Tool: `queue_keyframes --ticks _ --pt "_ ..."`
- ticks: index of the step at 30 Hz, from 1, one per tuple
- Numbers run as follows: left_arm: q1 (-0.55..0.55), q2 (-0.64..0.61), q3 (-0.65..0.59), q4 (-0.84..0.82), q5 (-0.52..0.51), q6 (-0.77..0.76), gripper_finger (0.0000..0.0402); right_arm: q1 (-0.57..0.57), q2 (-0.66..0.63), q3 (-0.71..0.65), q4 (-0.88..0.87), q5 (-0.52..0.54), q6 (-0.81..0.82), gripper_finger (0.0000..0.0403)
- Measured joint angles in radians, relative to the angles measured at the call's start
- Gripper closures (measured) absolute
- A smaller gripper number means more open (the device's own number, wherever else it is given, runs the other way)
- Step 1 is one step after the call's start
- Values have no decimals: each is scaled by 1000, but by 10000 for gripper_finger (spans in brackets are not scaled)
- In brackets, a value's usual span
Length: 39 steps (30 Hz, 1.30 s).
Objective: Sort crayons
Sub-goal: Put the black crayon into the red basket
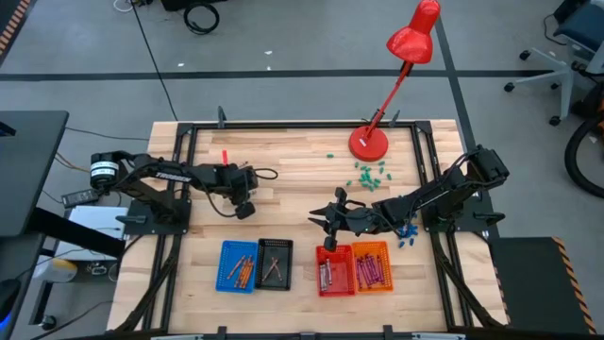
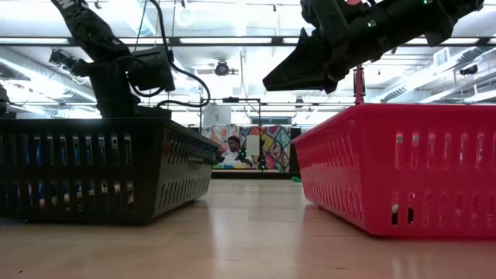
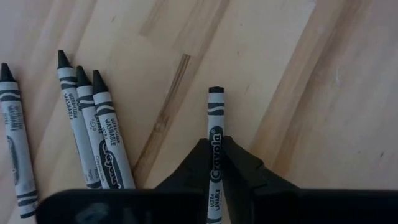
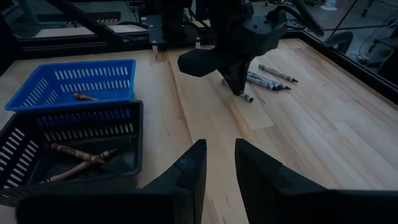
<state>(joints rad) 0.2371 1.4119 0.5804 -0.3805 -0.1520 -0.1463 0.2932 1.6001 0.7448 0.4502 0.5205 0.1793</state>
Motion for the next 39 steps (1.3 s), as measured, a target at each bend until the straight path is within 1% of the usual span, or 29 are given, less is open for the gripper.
queue_keyframes --ticks 5,11,14,17,22,27,32,36,39 --pt "1 -26 -3 12 -6 4 367 0 0 0 -15 0 -7 314" --pt "-3 -98 -3 66 -6 10 366 -2 0 0 -19 7 -7 314" --pt "-23 -129 -2 154 -6 32 366 -6 0 0 -15 44 4 314" --pt "-51 -131 -2 286 0 73 366 -17 0 0 6 95 23 314" --pt "-95 -114 1 477 0 137 366 -37 0 0 87 106 -9 305" --pt "-149 -115 0 604 0 169 366 -60 0 0 204 83 -85 279" --pt "-210 -115 0 722 0 218 366 -83 0 0 278 50 -151 254" --pt "-252 -115 1 816 0 245 366 -97 1 0 326 23 -197 247" --pt "-274 -115 1 862 0 266 366 -106 1 0 382 -17 -236 247"
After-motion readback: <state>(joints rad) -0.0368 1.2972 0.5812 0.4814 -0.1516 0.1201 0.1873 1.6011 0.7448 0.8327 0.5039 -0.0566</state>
